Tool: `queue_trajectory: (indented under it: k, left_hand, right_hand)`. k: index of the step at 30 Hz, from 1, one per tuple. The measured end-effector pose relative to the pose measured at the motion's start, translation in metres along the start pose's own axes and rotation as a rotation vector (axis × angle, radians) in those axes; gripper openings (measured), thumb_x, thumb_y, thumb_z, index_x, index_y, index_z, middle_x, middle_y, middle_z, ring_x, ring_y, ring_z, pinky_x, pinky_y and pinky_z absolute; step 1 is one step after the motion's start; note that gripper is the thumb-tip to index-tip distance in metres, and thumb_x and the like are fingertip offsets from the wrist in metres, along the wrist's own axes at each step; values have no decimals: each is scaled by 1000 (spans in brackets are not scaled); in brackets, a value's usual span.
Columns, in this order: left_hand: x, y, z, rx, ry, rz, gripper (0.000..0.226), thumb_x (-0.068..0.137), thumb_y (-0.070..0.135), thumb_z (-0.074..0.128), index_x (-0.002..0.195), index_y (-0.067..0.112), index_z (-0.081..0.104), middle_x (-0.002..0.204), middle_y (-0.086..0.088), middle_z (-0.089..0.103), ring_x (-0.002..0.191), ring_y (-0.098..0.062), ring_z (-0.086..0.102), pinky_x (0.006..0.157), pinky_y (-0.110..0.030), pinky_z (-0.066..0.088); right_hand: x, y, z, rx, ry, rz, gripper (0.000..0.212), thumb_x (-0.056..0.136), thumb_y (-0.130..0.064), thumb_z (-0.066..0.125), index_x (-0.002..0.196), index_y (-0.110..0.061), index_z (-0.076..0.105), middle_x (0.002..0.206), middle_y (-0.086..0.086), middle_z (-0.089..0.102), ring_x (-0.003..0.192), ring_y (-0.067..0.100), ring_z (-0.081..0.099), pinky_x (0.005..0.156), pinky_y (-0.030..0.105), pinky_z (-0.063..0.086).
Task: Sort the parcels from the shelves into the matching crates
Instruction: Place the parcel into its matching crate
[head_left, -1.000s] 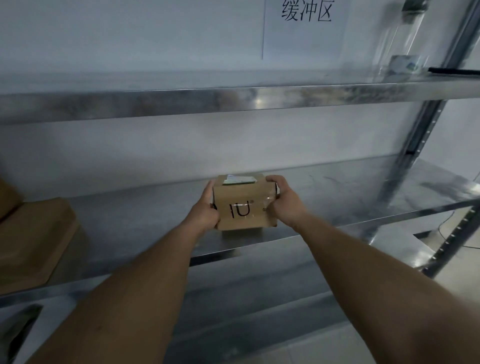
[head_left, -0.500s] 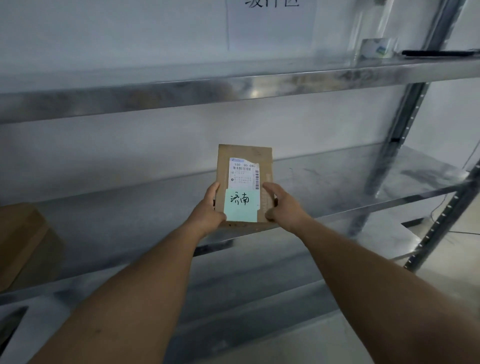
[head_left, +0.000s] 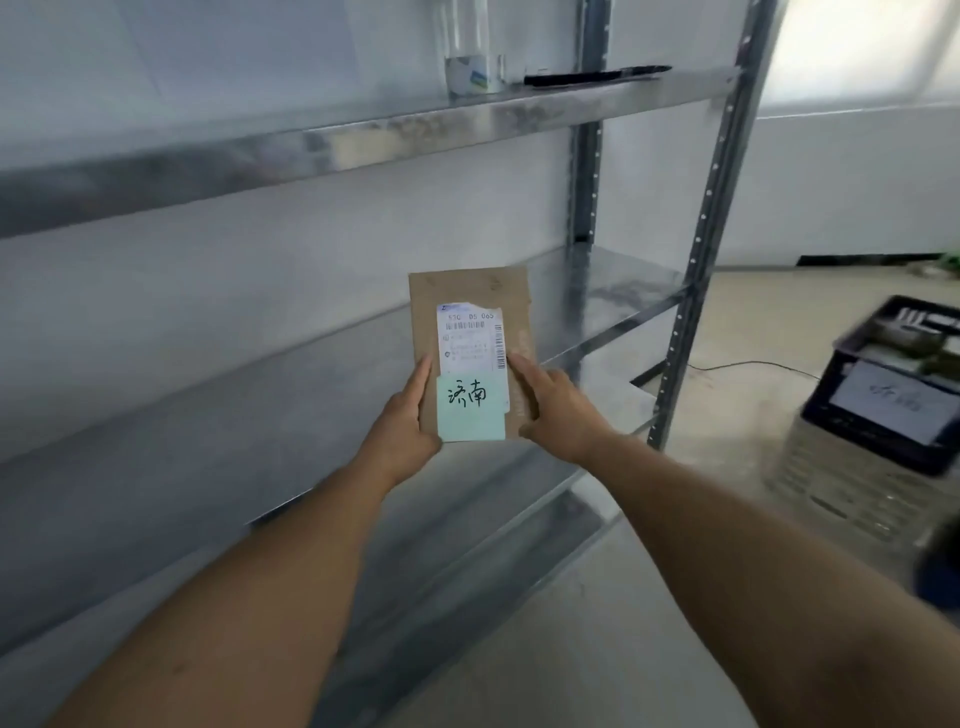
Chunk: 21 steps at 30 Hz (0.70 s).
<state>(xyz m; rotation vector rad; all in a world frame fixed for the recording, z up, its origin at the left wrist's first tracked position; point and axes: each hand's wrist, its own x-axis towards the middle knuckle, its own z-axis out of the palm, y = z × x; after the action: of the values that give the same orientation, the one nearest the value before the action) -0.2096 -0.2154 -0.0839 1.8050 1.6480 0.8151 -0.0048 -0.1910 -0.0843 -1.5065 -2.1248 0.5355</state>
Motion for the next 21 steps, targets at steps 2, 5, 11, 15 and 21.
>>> queue_trajectory:
  k: [2, 5, 11, 15, 21]
  left_hand:
    - [16, 18, 22, -3, -47, 55, 101, 81, 5, 66, 151, 39, 1, 144, 4, 42, 122, -16, 47, 99, -39, 46]
    - [36, 46, 58, -71, -125, 126, 100, 81, 4, 68, 152, 34, 4, 140, 7, 45, 120, -13, 47, 101, -40, 45]
    - [82, 92, 124, -131, -274, 262, 96, 82, 12, 72, 152, 34, 10, 137, 7, 46, 115, -10, 48, 95, -29, 42]
    - [128, 117, 163, -162, -387, 350, 100, 79, 6, 73, 149, 41, 11, 145, 4, 39, 114, -12, 53, 85, -19, 46]
    - [196, 167, 211, -212, -536, 402, 105, 74, 7, 76, 150, 40, 12, 116, 10, 56, 101, -13, 58, 78, -26, 52]
  right_hand:
    - [-10, 24, -19, 4, 42, 59, 88, 83, -11, 64, 151, -36, 13, 126, 17, 46, 114, 35, 50, 98, 41, 44]
    - [-26, 59, -47, 20, 97, 148, 89, 84, -16, 67, 150, -37, 12, 125, 14, 44, 112, 33, 51, 95, 37, 42]
    - [-54, 123, -93, 39, 221, 333, 94, 80, -14, 72, 151, -33, 14, 130, 10, 42, 114, 27, 50, 95, 32, 42]
    - [-58, 159, -121, 81, 288, 419, 97, 77, -8, 74, 151, -31, 16, 133, 7, 39, 117, 24, 47, 91, 26, 39]
    - [-41, 212, -173, 47, 313, 518, 100, 76, -7, 75, 150, -33, 14, 133, 6, 37, 119, 24, 45, 101, 38, 45]
